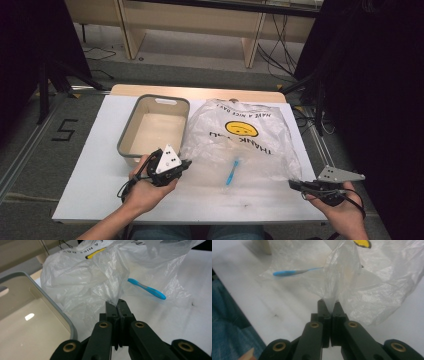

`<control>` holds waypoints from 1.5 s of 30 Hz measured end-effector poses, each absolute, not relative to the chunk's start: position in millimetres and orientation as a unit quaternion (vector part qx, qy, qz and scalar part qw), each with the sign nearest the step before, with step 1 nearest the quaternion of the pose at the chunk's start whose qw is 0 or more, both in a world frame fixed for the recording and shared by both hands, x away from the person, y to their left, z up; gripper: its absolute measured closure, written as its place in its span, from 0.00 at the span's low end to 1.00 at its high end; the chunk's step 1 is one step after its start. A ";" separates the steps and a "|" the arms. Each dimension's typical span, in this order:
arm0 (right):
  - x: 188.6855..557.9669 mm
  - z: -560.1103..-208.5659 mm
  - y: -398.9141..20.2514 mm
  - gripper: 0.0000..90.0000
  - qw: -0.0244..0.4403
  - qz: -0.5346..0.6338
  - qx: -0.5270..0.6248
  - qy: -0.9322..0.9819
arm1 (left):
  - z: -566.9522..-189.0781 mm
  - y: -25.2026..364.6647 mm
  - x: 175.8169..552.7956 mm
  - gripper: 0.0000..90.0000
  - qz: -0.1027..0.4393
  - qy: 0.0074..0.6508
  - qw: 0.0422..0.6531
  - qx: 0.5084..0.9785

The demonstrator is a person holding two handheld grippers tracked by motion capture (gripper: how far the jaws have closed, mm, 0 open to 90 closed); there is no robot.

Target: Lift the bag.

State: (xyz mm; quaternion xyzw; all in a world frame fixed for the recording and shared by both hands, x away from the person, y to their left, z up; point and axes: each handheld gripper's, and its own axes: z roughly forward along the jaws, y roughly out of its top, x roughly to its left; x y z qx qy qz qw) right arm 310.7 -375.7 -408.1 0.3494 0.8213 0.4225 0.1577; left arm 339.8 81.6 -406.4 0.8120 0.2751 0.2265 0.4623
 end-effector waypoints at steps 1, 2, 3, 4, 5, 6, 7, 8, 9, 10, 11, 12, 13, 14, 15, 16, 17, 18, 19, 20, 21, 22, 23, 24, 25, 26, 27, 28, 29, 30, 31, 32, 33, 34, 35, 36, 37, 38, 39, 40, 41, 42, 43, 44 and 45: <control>311.4 -406.9 -376.3 0.99 0.163 0.428 0.351 0.817 | -405.2 82.6 340.4 0.99 0.230 0.273 0.466 0.810; 311.7 -406.0 -376.7 0.99 0.167 0.434 0.354 0.811 | -404.3 82.9 340.8 0.99 0.234 0.274 0.472 0.805; 312.1 -405.3 -377.0 0.99 0.171 0.439 0.359 0.806 | -403.1 83.7 341.4 0.99 0.237 0.271 0.476 0.802; 312.5 -404.8 -377.2 0.99 0.175 0.443 0.363 0.801 | -402.2 83.9 341.8 0.99 0.242 0.269 0.481 0.798; 313.4 -404.5 -377.6 0.99 0.180 0.446 0.363 0.798 | -401.1 84.2 342.4 0.99 0.246 0.268 0.484 0.796; 313.8 -404.2 -377.4 0.99 0.181 0.449 0.367 0.794 | -400.4 84.3 342.9 0.99 0.249 0.267 0.488 0.793; 314.3 -404.1 -377.4 0.99 0.183 0.452 0.369 0.791 | -400.0 84.1 343.3 0.99 0.253 0.265 0.493 0.789; 314.6 -403.5 -377.5 0.99 0.187 0.452 0.372 0.789 | -399.5 84.3 343.8 0.99 0.256 0.264 0.494 0.788; 315.1 -403.1 -377.5 0.99 0.191 0.456 0.372 0.786 | -399.2 84.3 344.2 0.99 0.260 0.263 0.498 0.785; 315.0 -402.1 -377.8 0.99 0.193 0.457 0.376 0.783 | -399.2 84.3 344.9 0.99 0.262 0.263 0.502 0.781; 315.0 -401.2 -378.2 0.99 0.196 0.461 0.377 0.779 | -399.3 84.5 346.0 0.99 0.265 0.261 0.505 0.779; 315.0 -400.2 -378.5 0.99 0.198 0.464 0.378 0.776 | -399.7 84.4 346.9 0.99 0.266 0.263 0.510 0.775; 314.9 -399.4 -379.1 0.99 0.199 0.466 0.379 0.774 | -400.0 84.8 348.1 0.99 0.268 0.262 0.513 0.772; 314.9 -398.8 -379.4 0.99 0.198 0.467 0.379 0.774 | -400.4 84.9 348.9 0.99 0.269 0.263 0.518 0.768; 314.7 -398.6 -379.4 0.99 0.199 0.467 0.380 0.773 | -400.9 85.1 349.9 0.99 0.272 0.263 0.523 0.764; 314.6 -398.6 -379.4 0.99 0.199 0.468 0.380 0.773 | -401.5 85.0 350.6 0.99 0.274 0.265 0.528 0.759; 314.7 -399.0 -379.4 0.99 0.199 0.467 0.380 0.773 | -401.8 85.3 351.3 0.99 0.276 0.265 0.532 0.755; 314.6 -399.5 -379.3 0.99 0.198 0.467 0.381 0.773 | -401.8 85.5 352.0 0.99 0.279 0.264 0.535 0.753; 314.6 -400.0 -379.3 0.99 0.198 0.467 0.381 0.773 | -401.5 85.5 352.4 0.99 0.281 0.263 0.539 0.749; 314.9 -400.7 -379.2 0.99 0.197 0.466 0.381 0.774 | -400.8 85.5 352.4 0.99 0.284 0.261 0.544 0.745; 314.9 -401.1 -379.0 0.99 0.198 0.466 0.382 0.773 | -399.6 85.4 352.1 0.99 0.288 0.258 0.547 0.742; 314.8 -401.2 -378.8 0.99 0.199 0.467 0.382 0.772 | -398.0 84.9 351.6 0.99 0.291 0.256 0.552 0.738; 315.0 -401.0 -378.8 0.99 0.199 0.467 0.381 0.773 | -396.1 84.5 351.4 0.99 0.294 0.251 0.556 0.736; 314.6 -400.2 -378.7 0.99 0.200 0.467 0.382 0.772 | -393.9 84.2 351.1 0.99 0.298 0.248 0.560 0.733; 314.4 -399.3 -378.7 0.99 0.203 0.469 0.382 0.770 | -391.7 83.8 351.2 0.99 0.302 0.245 0.563 0.729; 314.1 -398.3 -378.7 0.99 0.204 0.471 0.382 0.768 | -389.4 83.5 351.5 0.99 0.304 0.243 0.567 0.726; 313.8 -397.4 -378.7 0.99 0.205 0.472 0.382 0.767 | -387.2 83.3 351.8 0.99 0.307 0.241 0.570 0.723; 313.4 -396.6 -378.7 0.99 0.207 0.474 0.383 0.765 | -385.1 82.8 352.2 0.99 0.309 0.241 0.574 0.720; 313.1 -395.8 -378.8 0.99 0.210 0.476 0.383 0.764 | -382.9 82.3 352.8 0.99 0.310 0.240 0.576 0.717; 312.7 -395.0 -379.0 0.99 0.211 0.477 0.383 0.763 | -380.7 82.0 353.4 0.99 0.313 0.239 0.578 0.715; 312.5 -394.2 -379.1 0.99 0.214 0.478 0.382 0.761 | -378.6 81.3 354.2 0.99 0.315 0.239 0.580 0.712; 312.4 -393.3 -379.2 0.99 0.215 0.481 0.382 0.759 | -376.3 81.0 355.0 0.99 0.316 0.238 0.581 0.711; 312.3 -392.3 -379.6 0.99 0.218 0.481 0.381 0.759 | -374.2 80.4 355.7 0.99 0.317 0.238 0.584 0.708; 311.8 -391.2 -379.8 0.99 0.219 0.483 0.382 0.757 | -372.0 80.3 356.4 0.99 0.318 0.237 0.586 0.707; 311.5 -390.2 -380.2 0.99 0.221 0.484 0.383 0.755 | -370.0 79.9 356.9 0.99 0.320 0.238 0.588 0.704; 311.5 -389.3 -380.7 0.99 0.222 0.485 0.383 0.754 | -368.1 79.8 357.5 0.99 0.321 0.238 0.590 0.701; 311.4 -388.5 -381.2 0.99 0.225 0.486 0.384 0.752 | -366.2 79.8 357.9 0.99 0.322 0.238 0.592 0.699; 311.2 -387.6 -381.7 0.99 0.227 0.489 0.385 0.749 | -364.4 79.9 358.2 0.99 0.324 0.238 0.594 0.697; 311.1 -386.6 -382.3 0.99 0.227 0.489 0.385 0.749 | -362.6 79.9 358.4 0.99 0.325 0.237 0.595 0.696; 310.9 -385.4 -382.8 0.99 0.230 0.491 0.384 0.747 | -360.9 79.9 358.7 0.99 0.326 0.237 0.596 0.694; 310.5 -384.1 -382.8 0.99 0.233 0.493 0.385 0.744 | -359.4 79.9 358.8 0.99 0.327 0.237 0.598 0.693; 310.4 -382.6 -382.8 0.99 0.235 0.496 0.383 0.743 | -358.0 79.9 359.3 0.99 0.327 0.237 0.600 0.691; 309.9 -380.7 -382.8 0.99 0.237 0.496 0.384 0.742 | -356.7 80.0 359.9 0.99 0.328 0.238 0.601 0.689; 309.9 -378.9 -382.6 0.99 0.241 0.500 0.382 0.739 | -355.5 80.4 360.4 0.99 0.328 0.238 0.601 0.689; 309.6 -376.6 -382.6 0.99 0.243 0.502 0.382 0.737 | -354.4 80.3 360.9 0.99 0.328 0.240 0.603 0.686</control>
